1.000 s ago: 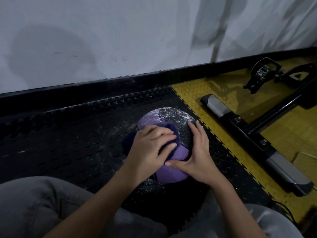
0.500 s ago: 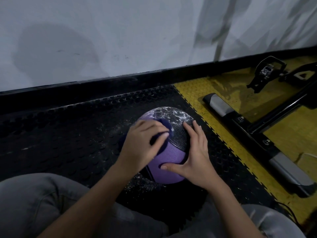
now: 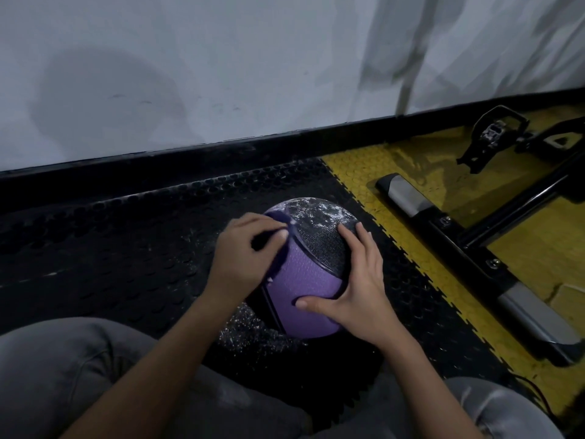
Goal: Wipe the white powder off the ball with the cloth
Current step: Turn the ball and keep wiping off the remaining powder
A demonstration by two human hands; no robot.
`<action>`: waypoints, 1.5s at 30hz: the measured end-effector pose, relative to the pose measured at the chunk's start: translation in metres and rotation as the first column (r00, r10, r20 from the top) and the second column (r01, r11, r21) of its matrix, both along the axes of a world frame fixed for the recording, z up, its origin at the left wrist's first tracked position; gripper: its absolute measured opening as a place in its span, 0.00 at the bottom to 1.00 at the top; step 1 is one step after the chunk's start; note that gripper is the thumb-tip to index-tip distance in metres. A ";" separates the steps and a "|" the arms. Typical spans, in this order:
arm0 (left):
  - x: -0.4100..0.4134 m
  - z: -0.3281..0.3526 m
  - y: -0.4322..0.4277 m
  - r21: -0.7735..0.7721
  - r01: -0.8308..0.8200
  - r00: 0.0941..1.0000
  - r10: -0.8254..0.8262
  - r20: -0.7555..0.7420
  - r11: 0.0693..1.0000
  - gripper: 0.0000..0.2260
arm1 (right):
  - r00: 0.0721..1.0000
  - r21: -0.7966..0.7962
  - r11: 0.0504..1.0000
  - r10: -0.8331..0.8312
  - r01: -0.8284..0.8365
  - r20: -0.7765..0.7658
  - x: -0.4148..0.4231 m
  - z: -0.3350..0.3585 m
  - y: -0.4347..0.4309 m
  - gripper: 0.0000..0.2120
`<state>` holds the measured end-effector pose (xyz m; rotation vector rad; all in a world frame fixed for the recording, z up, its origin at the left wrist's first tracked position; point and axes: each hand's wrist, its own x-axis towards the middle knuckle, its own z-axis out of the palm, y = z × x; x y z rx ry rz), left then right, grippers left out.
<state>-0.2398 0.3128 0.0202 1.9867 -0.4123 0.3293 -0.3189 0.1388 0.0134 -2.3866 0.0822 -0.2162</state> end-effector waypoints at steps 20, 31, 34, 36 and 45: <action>-0.014 0.000 -0.013 0.031 0.020 0.996 -0.022 0.088 0.999 0.06 | 1.000 0.030 0.999 -0.026 0.026 -0.013 0.004 0.000 -0.009 0.57; 0.006 -0.001 -0.008 -0.049 -0.116 0.989 0.111 -0.096 0.992 0.06 | 1.000 0.009 1.000 -0.004 0.004 -0.013 0.003 0.002 -0.007 0.56; -0.016 0.001 -0.016 0.070 0.066 0.983 -0.077 0.168 0.995 0.08 | 1.000 -0.026 1.000 -0.004 0.004 0.016 0.001 -0.002 -0.006 0.56; -0.017 0.001 -0.015 0.144 0.139 0.956 -0.170 0.239 0.980 0.09 | 1.000 -0.024 1.000 0.006 -0.006 0.005 -0.001 -0.002 -0.005 0.55; -0.001 0.002 -0.004 -0.098 -0.069 0.995 0.062 -0.075 0.993 0.05 | 1.000 -0.058 0.998 0.017 -0.016 0.019 0.000 -0.001 0.006 0.52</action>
